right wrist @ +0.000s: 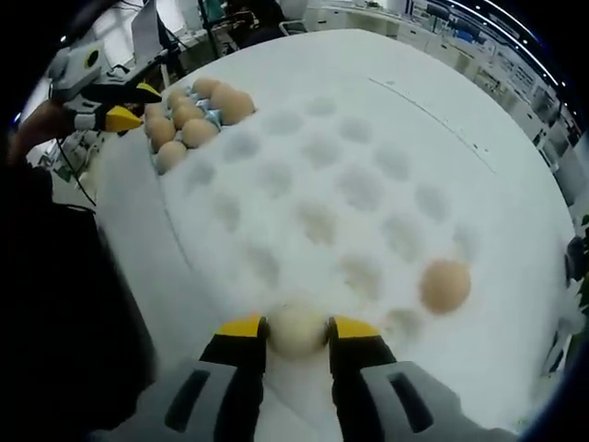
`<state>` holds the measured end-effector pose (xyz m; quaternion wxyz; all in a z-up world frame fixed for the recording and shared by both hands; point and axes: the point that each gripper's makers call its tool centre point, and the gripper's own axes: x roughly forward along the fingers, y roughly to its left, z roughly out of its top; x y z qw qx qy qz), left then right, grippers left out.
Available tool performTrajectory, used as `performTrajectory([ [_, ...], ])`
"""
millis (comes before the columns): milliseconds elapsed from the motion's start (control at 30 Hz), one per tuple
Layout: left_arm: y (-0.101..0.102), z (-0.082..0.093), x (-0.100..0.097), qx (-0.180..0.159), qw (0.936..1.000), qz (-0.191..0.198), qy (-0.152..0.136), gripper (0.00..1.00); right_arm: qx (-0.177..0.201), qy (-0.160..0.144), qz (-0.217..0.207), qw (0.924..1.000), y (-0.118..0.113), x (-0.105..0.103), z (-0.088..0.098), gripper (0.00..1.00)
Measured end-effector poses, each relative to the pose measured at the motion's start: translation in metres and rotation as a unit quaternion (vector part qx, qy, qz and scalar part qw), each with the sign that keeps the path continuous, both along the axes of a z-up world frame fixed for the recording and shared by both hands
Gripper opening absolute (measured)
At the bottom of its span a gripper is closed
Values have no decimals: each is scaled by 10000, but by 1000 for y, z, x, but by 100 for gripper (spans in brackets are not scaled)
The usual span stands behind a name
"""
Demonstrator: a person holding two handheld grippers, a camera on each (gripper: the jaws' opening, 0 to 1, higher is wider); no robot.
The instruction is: Place the egg into an empty slot of the egg tray after lifting it from the table, then release the egg inside the slot.
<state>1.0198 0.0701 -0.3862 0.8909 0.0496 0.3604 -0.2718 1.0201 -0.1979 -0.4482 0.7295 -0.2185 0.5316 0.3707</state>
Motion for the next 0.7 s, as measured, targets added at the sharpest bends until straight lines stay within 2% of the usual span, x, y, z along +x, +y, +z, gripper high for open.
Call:
performTrajectory([
  [133, -2, 0, -2, 7, 10000, -41, -7, 40, -127, 98, -67, 9998, 1, -1, 0, 28],
  [333, -4, 1, -1, -41, 10000, -72, -25, 41, -195, -127, -187, 9996, 0, -1, 0, 28],
  [700, -7, 0, -4, -82, 9999, -147, -18, 42, 419, -316, -442, 9976, -2, 1, 5, 27],
])
